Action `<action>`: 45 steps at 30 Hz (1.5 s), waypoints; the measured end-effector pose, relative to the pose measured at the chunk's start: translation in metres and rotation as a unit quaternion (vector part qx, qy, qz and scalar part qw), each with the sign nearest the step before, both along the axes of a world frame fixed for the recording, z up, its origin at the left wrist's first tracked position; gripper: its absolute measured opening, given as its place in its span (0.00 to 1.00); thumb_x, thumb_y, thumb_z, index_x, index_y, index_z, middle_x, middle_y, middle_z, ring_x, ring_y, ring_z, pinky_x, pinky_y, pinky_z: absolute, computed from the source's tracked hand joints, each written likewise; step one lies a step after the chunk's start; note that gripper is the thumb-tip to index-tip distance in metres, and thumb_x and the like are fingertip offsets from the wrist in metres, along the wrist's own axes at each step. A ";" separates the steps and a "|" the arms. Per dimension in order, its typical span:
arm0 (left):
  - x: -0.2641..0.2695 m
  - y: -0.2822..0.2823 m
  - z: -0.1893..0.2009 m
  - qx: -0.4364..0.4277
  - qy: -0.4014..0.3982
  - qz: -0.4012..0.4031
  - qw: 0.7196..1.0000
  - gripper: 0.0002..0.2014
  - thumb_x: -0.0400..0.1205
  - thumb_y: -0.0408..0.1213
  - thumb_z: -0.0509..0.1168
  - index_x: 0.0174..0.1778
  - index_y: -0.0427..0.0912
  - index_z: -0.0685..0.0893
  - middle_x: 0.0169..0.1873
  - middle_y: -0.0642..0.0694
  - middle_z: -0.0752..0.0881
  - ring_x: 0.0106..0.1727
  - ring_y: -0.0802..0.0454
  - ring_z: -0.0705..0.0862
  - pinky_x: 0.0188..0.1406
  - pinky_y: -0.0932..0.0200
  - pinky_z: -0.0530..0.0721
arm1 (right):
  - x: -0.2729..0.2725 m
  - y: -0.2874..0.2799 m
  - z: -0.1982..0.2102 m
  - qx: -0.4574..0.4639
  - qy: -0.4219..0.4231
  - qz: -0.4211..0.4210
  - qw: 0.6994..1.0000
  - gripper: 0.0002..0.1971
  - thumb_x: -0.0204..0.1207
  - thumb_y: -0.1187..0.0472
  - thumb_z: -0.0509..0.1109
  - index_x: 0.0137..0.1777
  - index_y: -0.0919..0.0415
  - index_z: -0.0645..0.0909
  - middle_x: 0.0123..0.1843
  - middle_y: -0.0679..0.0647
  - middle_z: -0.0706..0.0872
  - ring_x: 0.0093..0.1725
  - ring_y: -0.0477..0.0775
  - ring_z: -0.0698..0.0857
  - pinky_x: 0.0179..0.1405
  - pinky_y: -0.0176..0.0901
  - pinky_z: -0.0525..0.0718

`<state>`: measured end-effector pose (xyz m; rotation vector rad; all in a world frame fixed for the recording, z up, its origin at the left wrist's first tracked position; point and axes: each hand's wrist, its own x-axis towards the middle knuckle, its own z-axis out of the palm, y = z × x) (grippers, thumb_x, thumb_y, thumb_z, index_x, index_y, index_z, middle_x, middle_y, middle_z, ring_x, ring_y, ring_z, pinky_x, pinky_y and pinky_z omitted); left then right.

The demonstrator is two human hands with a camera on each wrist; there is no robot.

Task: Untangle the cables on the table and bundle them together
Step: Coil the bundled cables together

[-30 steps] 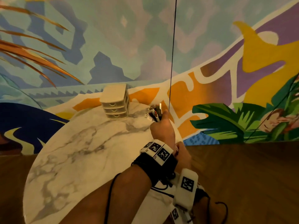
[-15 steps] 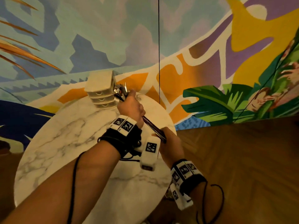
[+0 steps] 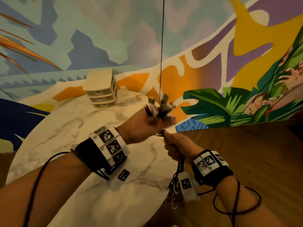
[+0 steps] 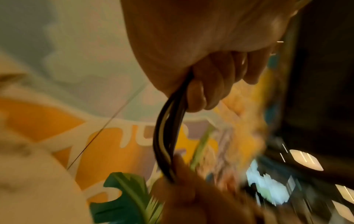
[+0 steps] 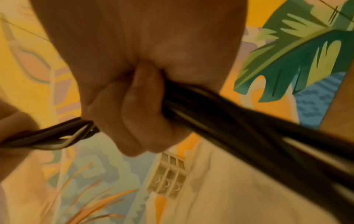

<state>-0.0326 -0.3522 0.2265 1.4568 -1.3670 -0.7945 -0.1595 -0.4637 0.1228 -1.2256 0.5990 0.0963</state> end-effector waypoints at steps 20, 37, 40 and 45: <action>-0.007 0.024 -0.058 -0.079 -0.590 -0.277 0.754 0.12 0.71 0.46 0.75 0.31 0.46 0.80 0.20 0.51 0.80 0.19 0.50 0.78 0.18 0.65 0.76 | 0.001 -0.004 0.022 0.197 -0.056 -0.082 0.975 0.24 0.74 0.39 0.60 0.24 0.53 0.60 0.16 0.45 0.57 0.14 0.44 0.54 0.18 0.34 0.46; -0.010 -0.012 -0.074 0.087 0.180 0.173 0.964 0.10 0.78 0.32 0.70 0.32 0.47 0.83 0.24 0.52 0.82 0.28 0.55 0.80 0.35 0.56 0.79 | 0.014 0.009 0.017 0.297 -0.071 0.070 0.950 0.25 0.65 0.35 0.62 0.24 0.56 0.67 0.18 0.48 0.60 0.18 0.47 0.60 0.20 0.36 0.56; -0.013 -0.018 -0.081 0.086 0.212 0.263 0.937 0.09 0.75 0.32 0.71 0.30 0.46 0.82 0.21 0.50 0.81 0.27 0.52 0.80 0.38 0.50 0.81 | 0.017 0.012 0.023 0.179 0.000 -0.008 0.984 0.37 0.73 0.26 0.48 0.23 0.60 0.67 0.19 0.52 0.63 0.21 0.52 0.64 0.25 0.41 0.65; -0.007 -0.029 -0.083 0.032 0.258 0.410 0.874 0.11 0.75 0.25 0.69 0.31 0.45 0.81 0.12 0.57 0.75 0.17 0.63 0.72 0.26 0.61 0.69 | 0.004 0.034 0.007 -0.223 0.019 -0.083 0.971 0.18 0.83 0.46 0.59 0.42 0.61 0.77 0.30 0.53 0.78 0.29 0.53 0.76 0.36 0.54 0.79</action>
